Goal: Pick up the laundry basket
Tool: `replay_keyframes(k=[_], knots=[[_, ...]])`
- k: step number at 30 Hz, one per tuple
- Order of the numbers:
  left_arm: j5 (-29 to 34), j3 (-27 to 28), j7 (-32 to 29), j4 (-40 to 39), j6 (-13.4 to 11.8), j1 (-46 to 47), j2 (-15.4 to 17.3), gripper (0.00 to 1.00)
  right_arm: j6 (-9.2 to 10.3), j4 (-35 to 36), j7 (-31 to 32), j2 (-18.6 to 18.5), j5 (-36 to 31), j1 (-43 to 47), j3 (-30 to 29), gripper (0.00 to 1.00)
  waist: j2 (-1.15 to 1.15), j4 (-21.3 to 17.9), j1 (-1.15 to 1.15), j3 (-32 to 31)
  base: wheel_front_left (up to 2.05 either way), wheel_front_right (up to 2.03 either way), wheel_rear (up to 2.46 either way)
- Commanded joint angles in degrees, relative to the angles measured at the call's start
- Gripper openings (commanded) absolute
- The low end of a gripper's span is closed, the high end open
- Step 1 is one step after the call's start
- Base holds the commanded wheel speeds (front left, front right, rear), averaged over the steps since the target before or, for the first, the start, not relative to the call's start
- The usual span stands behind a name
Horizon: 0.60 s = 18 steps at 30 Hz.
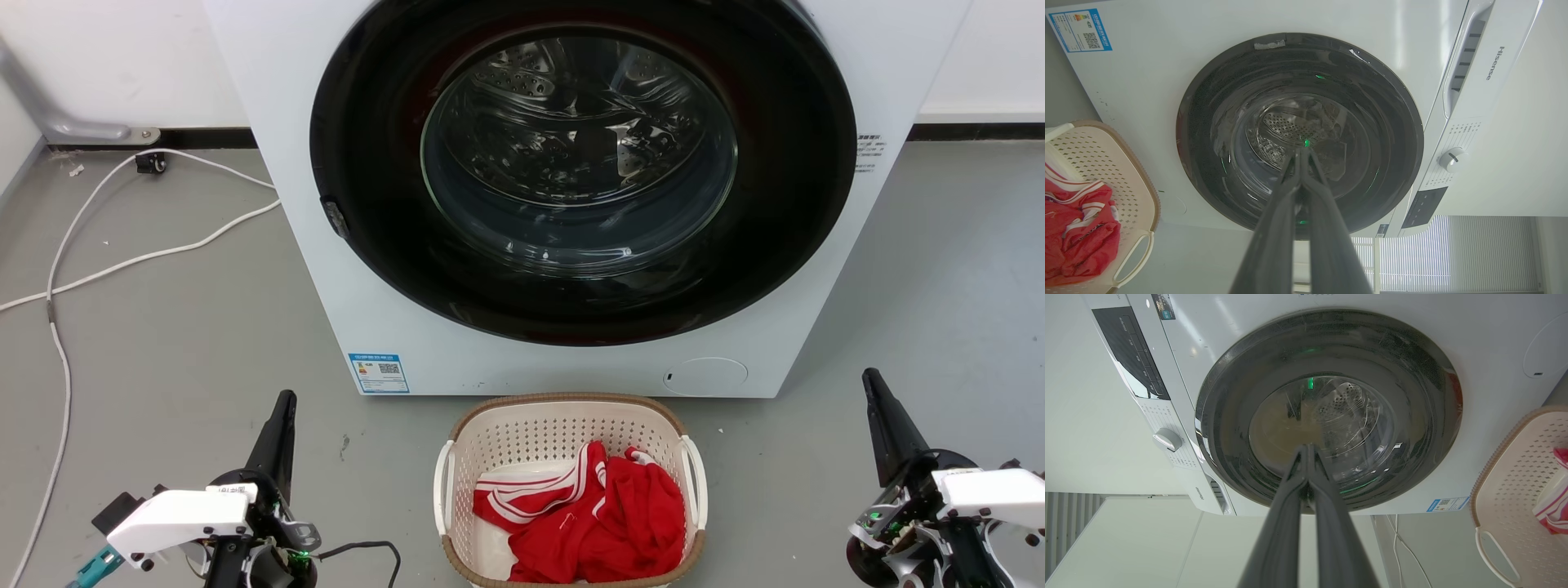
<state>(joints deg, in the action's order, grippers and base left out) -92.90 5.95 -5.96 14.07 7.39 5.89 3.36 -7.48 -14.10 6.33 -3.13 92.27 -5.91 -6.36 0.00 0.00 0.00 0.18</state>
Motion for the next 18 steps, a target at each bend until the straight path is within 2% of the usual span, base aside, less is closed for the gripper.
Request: replay_keyframes(k=[1,4,5,13,18], knots=[[0.4,0.2,-0.3,0.1,0.2,0.7,0.0,0.00,-0.02,0.0,0.1,0.2,-0.1,-0.7,-0.1,0.00,0.00,0.0,0.00,0.0,0.00,0.00,0.00],[0.4,0.2,-0.3,0.1,0.2,0.7,-0.1,0.00,-0.02,0.0,0.2,0.2,-0.1,-0.7,-0.1,0.00,0.00,0.0,0.00,0.0,0.00,0.00,0.00],[0.0,0.0,0.0,0.1,0.0,-0.1,-0.1,1.00,0.00,-0.1,0.0,0.0,0.0,0.1,0.0,1.00,0.00,0.0,0.00,0.0,0.00,0.00,0.00],[0.7,-2.2,1.9,0.0,0.0,0.1,-0.2,1.00,0.00,0.4,-1.6,0.0,-1.0,0.9,0.6,1.00,0.00,0.0,0.00,0.1,0.00,0.00,0.00],[3.7,-3.4,3.4,-0.5,0.0,0.6,-0.1,1.00,0.00,0.6,-3.3,-0.6,-3.6,1.1,1.5,1.00,0.00,0.1,0.00,0.1,0.00,0.00,0.00]])
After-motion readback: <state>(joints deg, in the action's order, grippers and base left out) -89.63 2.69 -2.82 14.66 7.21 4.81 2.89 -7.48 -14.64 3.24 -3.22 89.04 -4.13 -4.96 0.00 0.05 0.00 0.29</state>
